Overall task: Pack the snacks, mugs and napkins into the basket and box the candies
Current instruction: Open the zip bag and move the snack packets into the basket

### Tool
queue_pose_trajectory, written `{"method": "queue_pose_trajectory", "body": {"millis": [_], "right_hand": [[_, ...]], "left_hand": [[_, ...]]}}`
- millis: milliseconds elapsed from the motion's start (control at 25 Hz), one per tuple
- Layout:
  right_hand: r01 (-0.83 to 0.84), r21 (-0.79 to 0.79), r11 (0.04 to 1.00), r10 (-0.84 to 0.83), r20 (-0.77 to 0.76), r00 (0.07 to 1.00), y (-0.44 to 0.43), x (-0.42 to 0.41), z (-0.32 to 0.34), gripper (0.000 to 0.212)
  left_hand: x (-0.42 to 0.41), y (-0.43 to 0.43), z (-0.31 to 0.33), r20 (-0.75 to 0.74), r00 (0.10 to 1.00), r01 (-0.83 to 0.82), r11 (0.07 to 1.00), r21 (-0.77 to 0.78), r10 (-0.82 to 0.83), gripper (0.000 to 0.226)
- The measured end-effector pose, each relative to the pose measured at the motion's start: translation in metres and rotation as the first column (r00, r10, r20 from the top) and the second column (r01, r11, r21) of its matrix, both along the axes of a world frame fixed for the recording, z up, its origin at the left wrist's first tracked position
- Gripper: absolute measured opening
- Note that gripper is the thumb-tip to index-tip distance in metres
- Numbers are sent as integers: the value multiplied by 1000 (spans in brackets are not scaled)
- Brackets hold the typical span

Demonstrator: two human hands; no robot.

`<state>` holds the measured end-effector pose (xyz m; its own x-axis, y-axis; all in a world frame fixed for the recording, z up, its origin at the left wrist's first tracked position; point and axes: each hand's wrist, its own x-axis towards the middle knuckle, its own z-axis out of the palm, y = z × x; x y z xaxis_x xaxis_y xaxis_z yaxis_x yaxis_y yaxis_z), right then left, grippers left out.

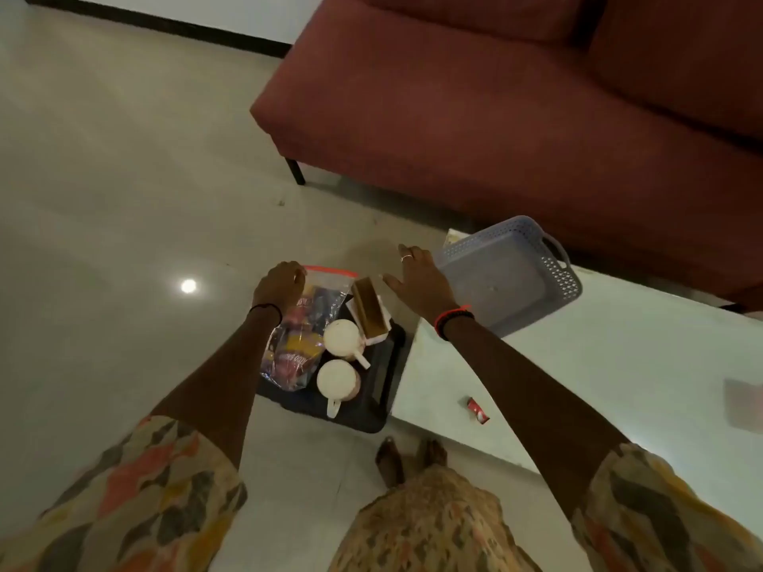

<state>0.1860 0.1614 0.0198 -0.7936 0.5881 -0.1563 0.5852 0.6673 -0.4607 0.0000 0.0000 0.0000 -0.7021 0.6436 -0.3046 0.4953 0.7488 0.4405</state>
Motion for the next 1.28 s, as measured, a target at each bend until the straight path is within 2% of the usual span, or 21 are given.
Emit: {"method": "queue_pose_trajectory", "body": {"millis": [80,200,360,640,760,920,1160,1280], "right_hand": [[-39,-75,996,41,36,998,0,-22,-23,53],[-46,-161,986,59,79,995,2,-56,-68,41],[-71,-195,978,86,69,994,7,-96,-121,43],[-135,-266,954,183,166,969,7,-153,-173,42],[-89,-291,952,144,174,974,7,-162,-181,34],[-85,-266,960,124,135,983,4,-164,-182,28],[-14,-340,940,36,57,998,-15,-158,-154,19],[-3,-385,923,15,30,999,-25,-152,-127,19]], "left_hand": [[-19,-11,-23,48,995,-85,996,-22,86,31],[-46,-35,-75,27,976,-216,976,-27,217,27],[-87,-46,-138,97,925,-365,930,-51,368,42],[-118,-46,-194,261,836,-458,876,-153,483,62],[-120,-55,-213,234,824,-499,857,-130,515,58],[-115,-58,-216,255,770,-606,795,9,584,27],[-96,-72,-177,290,704,-703,695,152,648,25],[-84,-88,-151,330,665,-746,619,248,670,13]]}}
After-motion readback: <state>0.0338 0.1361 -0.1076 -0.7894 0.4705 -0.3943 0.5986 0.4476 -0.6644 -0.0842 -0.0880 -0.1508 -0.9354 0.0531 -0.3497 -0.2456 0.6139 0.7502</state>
